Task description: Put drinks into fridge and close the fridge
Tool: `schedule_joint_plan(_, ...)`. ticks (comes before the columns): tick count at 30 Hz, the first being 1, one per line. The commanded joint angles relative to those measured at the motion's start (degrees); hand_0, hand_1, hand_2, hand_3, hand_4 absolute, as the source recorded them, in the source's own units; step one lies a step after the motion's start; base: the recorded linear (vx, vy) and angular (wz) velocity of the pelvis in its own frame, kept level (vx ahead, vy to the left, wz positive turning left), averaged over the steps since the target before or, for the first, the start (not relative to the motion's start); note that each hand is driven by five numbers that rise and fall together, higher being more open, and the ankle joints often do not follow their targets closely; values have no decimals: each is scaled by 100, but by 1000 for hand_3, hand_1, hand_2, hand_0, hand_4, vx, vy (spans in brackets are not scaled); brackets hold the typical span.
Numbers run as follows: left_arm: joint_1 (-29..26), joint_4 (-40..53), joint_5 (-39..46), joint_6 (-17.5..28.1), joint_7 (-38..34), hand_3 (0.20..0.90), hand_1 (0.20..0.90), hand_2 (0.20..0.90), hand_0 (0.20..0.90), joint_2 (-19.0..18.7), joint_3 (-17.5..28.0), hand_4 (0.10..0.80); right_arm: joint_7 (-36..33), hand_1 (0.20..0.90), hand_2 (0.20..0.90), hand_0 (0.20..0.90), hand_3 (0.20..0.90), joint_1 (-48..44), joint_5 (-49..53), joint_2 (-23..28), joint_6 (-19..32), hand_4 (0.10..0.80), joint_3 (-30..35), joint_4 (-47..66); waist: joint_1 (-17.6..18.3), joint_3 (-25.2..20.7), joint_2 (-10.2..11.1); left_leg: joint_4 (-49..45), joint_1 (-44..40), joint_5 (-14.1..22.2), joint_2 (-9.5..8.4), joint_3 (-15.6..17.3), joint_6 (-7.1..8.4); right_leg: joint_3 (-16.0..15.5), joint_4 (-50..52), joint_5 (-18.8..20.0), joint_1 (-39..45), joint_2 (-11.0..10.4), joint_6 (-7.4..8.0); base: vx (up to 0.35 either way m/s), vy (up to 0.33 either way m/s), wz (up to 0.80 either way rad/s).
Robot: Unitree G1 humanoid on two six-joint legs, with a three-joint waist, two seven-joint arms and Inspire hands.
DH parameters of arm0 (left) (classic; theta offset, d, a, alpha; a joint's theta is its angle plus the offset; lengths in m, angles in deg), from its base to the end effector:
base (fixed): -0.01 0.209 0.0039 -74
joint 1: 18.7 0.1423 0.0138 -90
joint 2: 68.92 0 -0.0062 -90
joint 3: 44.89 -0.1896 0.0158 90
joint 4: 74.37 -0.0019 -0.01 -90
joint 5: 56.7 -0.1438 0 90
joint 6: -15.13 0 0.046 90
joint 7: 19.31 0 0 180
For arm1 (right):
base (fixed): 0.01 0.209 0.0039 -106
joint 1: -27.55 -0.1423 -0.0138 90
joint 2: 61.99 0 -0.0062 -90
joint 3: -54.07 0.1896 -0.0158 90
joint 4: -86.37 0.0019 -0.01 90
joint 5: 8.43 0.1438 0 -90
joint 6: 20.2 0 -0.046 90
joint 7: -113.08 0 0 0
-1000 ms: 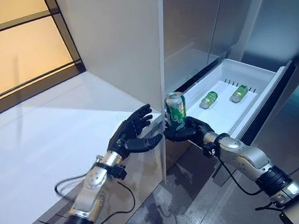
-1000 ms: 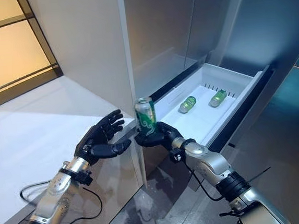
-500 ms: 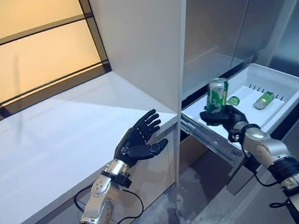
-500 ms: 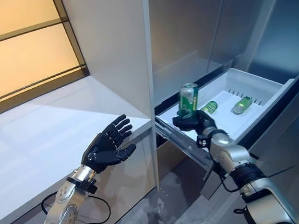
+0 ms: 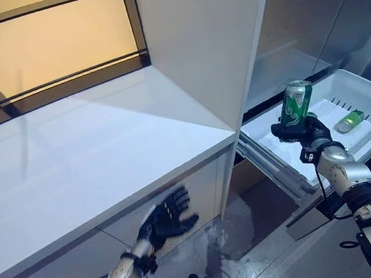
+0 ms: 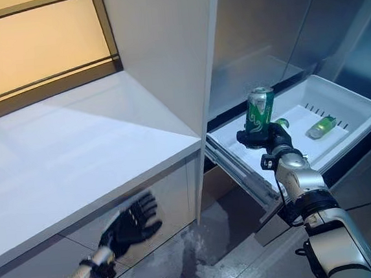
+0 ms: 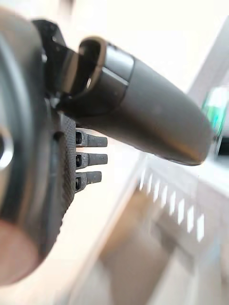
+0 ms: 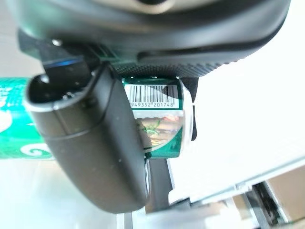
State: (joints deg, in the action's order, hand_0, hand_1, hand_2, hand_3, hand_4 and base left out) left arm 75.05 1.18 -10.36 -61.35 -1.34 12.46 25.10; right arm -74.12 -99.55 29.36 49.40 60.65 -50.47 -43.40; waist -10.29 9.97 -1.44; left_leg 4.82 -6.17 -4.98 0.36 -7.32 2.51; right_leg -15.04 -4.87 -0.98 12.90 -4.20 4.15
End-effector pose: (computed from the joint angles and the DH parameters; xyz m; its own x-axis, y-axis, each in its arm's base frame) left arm 0.1757 0.1958 -0.0156 0.9149 -0.3919 -0.0971 0.3265 0.8596 -0.3930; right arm 0.3173 -0.2669 0.1058 0.9551 -0.2075 -0.2115 0.1908 0.9769 -0.0964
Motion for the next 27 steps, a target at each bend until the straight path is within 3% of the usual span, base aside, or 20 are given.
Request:
schedule_joint_plan(1, -1048, 1040, 906, 770, 366, 900, 900, 900, 900, 20, 332, 800, -278, 300, 300, 300, 200, -1500, -173, 315, 1130, 100, 70, 464, 23, -532, 292, -244, -255, 805, -475, 294, -222, 242, 458, -344, -289, 284, -170, 0, 0, 0)
schedule_joint_plan(4, -1212, 1155, 1169, 248, 654, 900, 900, 900, 900, 93, 229, 800, -316, 300, 300, 300, 200, -1481, -277, 261, 1066, 100, 24, 502, 85, -549, 267, -254, -274, 819, -465, 308, -226, 280, 481, -349, -300, 280, -157, 0, 0, 0)
schedule_joint_plan(9, -1288, 924, 1080, -446, 493, 900, 900, 900, 900, 168, -136, 800, -224, 300, 300, 300, 200, -1562, -352, 276, 929, 100, -78, 377, 176, -562, 231, -276, -303, 857, -470, 355, -248, 331, 497, -359, -303, 272, -135, 0, 0, 0)
schedule_joint_plan(12, -1125, 555, 782, -1168, 542, 900, 900, 900, 900, 147, -496, 800, -61, 300, 300, 300, 200, -1636, -467, 413, 747, 100, -134, 201, 223, -580, 213, -295, -316, 883, -484, 393, -262, 360, 477, -357, -289, 265, -114, 22, 17, -1)
schedule_joint_plan(21, -416, -446, -615, -1934, 686, 900, 900, 900, 900, -210, -1226, 800, 279, 300, 300, 300, 200, -1880, -1006, 716, 671, 100, -303, -590, 206, -532, 137, -339, -308, 892, -480, 473, -270, 400, 452, -346, -288, 269, -84, 18, 12, -1)
schedule_joint_plan(27, -232, -1721, -1289, -1957, 564, 900, 900, 900, 900, -98, -1110, 800, 466, 300, 300, 300, 200, -2068, -1491, 870, 546, 100, -387, -1054, 159, -458, 133, -411, -238, 891, -475, 503, -272, 380, 483, -350, -334, 257, -83, 0, 0, 0)
